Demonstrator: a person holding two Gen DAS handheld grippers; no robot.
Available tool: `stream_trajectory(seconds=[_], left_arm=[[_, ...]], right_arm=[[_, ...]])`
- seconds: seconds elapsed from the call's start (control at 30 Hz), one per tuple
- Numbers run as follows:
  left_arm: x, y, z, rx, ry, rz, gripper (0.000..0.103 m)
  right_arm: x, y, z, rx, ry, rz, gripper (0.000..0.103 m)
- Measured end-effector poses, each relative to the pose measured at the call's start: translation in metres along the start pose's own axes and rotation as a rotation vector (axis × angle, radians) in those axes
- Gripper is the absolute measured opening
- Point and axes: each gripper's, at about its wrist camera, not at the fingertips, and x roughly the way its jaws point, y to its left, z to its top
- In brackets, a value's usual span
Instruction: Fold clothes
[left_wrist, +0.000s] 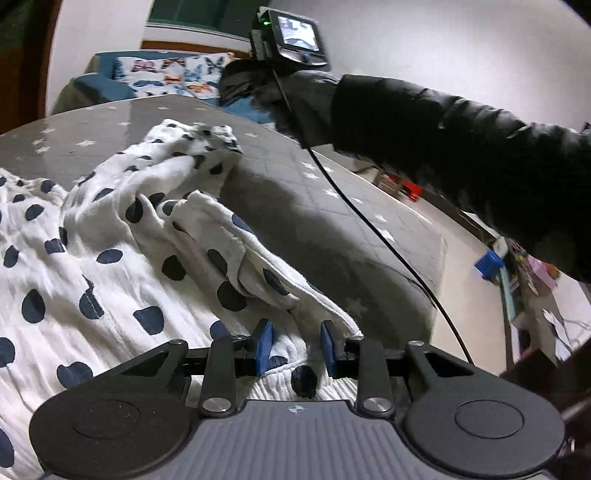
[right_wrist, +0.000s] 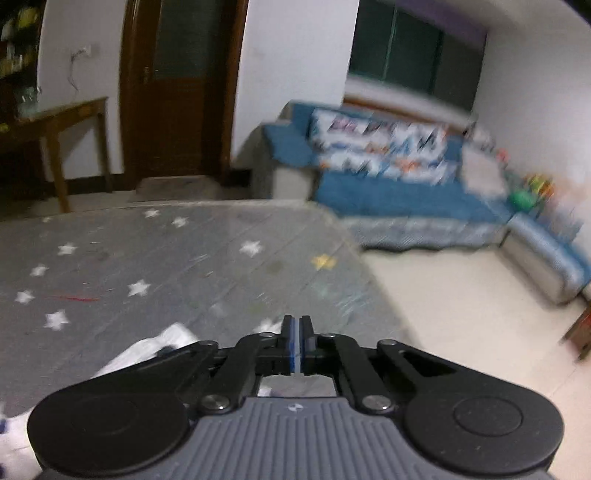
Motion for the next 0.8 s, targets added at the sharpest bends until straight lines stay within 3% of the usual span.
stream_trajectory(seconds=[0.17,0.33,0.53,0.7,0.8], left_arm=[[-0.017,-0.001,0.003,0.018,-0.031,0.005,0.031],[-0.026,0.001,0.016,-0.013,-0.109,0.043,0.032],[-0.001,-0.006,0.016,-0.018,-0.036,0.031,0.032],[0.006,-0.02,0.007,0.023,-0.004,-0.013,0.034],[0.008,-0.017,0.008,0.013,0.0,-0.037,0.034]], right_arm=[[-0.023,-0.004,-0.029,0.026,0.068,0.097,0.035],[-0.035,-0.005,-0.048,0.023,0.097,0.121,0.035],[-0.029,0.018,-0.043,-0.029,0.111,0.193,0.036],[0.0,0.035,-0.029,-0.053,0.115,0.177,0.05],[0.021,0.044,-0.013,-0.06,0.112,0.166,0.052]])
